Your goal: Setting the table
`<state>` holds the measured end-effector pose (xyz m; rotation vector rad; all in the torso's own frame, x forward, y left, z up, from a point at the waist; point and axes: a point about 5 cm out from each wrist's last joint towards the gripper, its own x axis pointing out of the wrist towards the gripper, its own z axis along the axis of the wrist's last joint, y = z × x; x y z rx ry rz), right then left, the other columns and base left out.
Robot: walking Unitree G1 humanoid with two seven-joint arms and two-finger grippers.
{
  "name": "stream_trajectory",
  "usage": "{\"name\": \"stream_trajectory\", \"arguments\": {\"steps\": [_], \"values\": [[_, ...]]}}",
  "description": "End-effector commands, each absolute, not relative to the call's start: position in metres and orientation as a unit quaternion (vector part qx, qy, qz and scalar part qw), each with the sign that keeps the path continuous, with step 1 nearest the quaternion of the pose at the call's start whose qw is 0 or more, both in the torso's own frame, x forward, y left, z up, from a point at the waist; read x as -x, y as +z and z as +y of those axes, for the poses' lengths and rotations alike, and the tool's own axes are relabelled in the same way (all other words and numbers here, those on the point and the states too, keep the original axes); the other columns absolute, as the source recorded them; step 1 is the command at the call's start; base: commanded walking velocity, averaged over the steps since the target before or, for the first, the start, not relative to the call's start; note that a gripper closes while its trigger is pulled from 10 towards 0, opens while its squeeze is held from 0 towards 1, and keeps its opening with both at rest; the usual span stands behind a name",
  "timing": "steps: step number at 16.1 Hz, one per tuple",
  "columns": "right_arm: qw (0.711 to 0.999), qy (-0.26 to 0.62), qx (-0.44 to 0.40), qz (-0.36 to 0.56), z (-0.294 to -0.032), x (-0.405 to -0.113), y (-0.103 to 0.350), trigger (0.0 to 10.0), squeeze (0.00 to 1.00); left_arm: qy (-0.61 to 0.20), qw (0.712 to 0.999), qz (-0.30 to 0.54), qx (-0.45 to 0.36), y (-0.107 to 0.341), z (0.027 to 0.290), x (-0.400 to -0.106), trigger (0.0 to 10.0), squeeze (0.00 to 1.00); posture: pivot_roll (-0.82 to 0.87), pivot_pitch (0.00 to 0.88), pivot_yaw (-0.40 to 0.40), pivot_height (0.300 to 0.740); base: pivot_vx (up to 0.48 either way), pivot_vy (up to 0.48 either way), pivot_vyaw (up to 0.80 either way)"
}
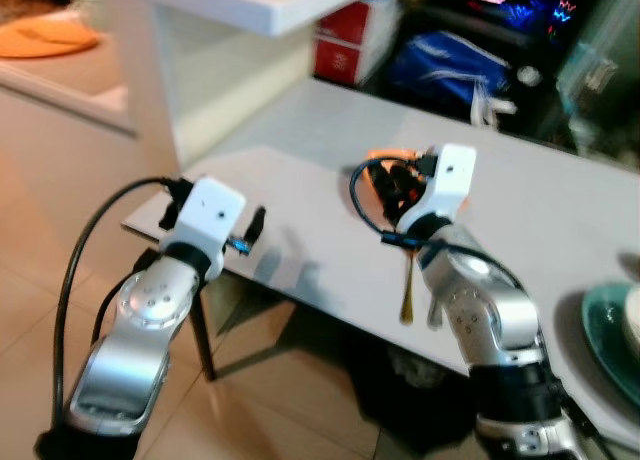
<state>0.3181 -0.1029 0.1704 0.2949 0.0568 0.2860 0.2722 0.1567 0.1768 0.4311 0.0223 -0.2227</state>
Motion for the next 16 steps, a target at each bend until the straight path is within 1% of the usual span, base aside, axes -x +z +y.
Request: {"name": "stream_trajectory", "arguments": {"steps": [1,5,7,9,10,11,13,14,15,16], "values": [[0.978,0.141,-0.145,0.040,-0.102,-0.318,0.167,10.0,0.00,-0.084,0.973,-0.002,-0.217,0.184,0.165,-0.274,10.0,0.00,0.10,0.000,-0.080,0.740,0.000,0.480,-0.77],[0.978,0.147,-0.139,0.046,-0.100,-0.314,0.163,10.0,0.00,-0.071,0.974,-0.017,-0.216,0.187,0.164,-0.277,10.0,0.00,0.09,0.000,-0.090,0.740,0.000,0.480,-0.76],[0.980,0.150,-0.126,0.039,-0.101,-0.313,0.161,10.0,0.00,-0.076,0.974,-0.020,-0.215,0.187,0.161,-0.276,10.0,0.00,0.10,0.000,-0.092,0.740,0.000,0.480,0.00],[0.991,0.119,-0.065,0.010,-0.116,-0.308,0.158,10.0,0.00,-0.088,0.978,-0.013,-0.187,0.182,0.155,-0.275,10.0,0.00,0.10,0.000,-0.085,0.740,0.000,0.480,0.00],[0.993,0.111,-0.050,0.003,-0.121,-0.306,0.158,10.0,0.00,-0.088,0.980,-0.009,-0.177,0.180,0.154,-0.274,10.0,0.00,0.09,0.000,-0.073,0.740,0.000,0.480,0.00],[0.996,0.084,-0.025,-0.009,-0.134,-0.301,0.157,10.0,0.00,-0.093,0.981,0.001,-0.172,0.174,0.151,-0.273,10.0,0.00,0.07,0.000,-0.057,0.740,0.000,0.480,0.00],[0.999,0.012,-0.039,-0.001,-0.166,-0.290,0.149,10.0,0.00,-0.109,0.979,0.003,-0.173,0.171,0.146,-0.277,10.0,0.00,0.06,0.000,-0.015,0.740,0.000,0.480,0.00],[0.999,0.004,-0.036,0.000,-0.170,-0.288,0.147,10.0,0.00,-0.110,0.980,0.003,-0.164,0.171,0.146,-0.278,10.0,0.00,0.04,0.000,0.013,0.740,0.000,0.480,0.00],[1.000,-0.010,-0.022,0.000,-0.174,-0.284,0.147,10.0,0.00,-0.102,0.985,0.008,-0.138,0.168,0.150,-0.281,10.0,0.00,0.03,0.000,0.040,0.740,0.000,0.480,0.00],[1.000,-0.017,0.009,-0.003,-0.174,-0.280,0.149,10.0,0.00,-0.085,0.987,0.021,-0.133,0.160,0.160,-0.286,10.0,0.00,-0.01,0.000,0.091,0.740,0.000,0.480,0.00]]}}
